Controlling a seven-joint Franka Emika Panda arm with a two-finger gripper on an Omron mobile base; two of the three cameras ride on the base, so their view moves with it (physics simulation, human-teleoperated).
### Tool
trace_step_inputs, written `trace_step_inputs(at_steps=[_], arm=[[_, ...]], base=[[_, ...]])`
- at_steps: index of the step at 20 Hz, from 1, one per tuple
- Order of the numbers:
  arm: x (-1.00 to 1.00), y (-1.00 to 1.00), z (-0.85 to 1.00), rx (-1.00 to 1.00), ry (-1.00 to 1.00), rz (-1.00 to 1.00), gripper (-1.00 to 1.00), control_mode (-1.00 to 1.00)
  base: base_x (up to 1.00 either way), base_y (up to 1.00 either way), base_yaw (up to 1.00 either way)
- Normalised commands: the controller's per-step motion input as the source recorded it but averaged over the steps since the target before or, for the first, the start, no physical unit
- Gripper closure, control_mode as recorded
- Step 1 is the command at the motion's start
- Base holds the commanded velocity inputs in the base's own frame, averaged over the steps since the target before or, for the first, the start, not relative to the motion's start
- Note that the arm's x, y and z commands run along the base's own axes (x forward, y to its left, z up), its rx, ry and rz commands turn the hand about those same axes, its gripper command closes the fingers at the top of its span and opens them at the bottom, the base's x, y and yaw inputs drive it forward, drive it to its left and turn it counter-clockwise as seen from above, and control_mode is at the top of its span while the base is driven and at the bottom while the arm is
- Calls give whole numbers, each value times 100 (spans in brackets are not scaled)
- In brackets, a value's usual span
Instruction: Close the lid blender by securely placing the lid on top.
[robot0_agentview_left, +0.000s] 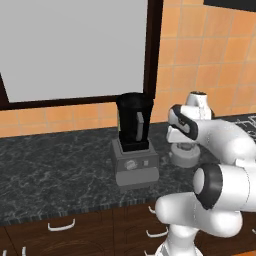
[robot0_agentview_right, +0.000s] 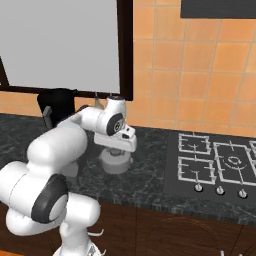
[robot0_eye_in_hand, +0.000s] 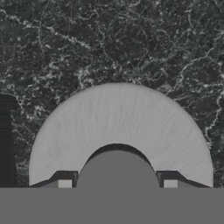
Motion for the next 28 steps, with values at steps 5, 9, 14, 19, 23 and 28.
trace_step_inputs(at_steps=[5, 9, 14, 19, 23, 28], arm=[[-26, 20, 100, -9, -23, 0, 100, -100], [-23, 36, 100, -8, -27, 0, 100, -100], [-3, 51, 100, -4, -24, 4, 100, -100], [0, 37, 100, 0, -12, 2, 100, -100], [0, 14, 100, 0, -3, 4, 100, -100], [0, 10, 100, 0, -6, 5, 100, -100]], base=[[0, 0, 0], [0, 0, 0], [0, 0, 0], [0, 0, 0], [0, 0, 0], [0, 0, 0]])
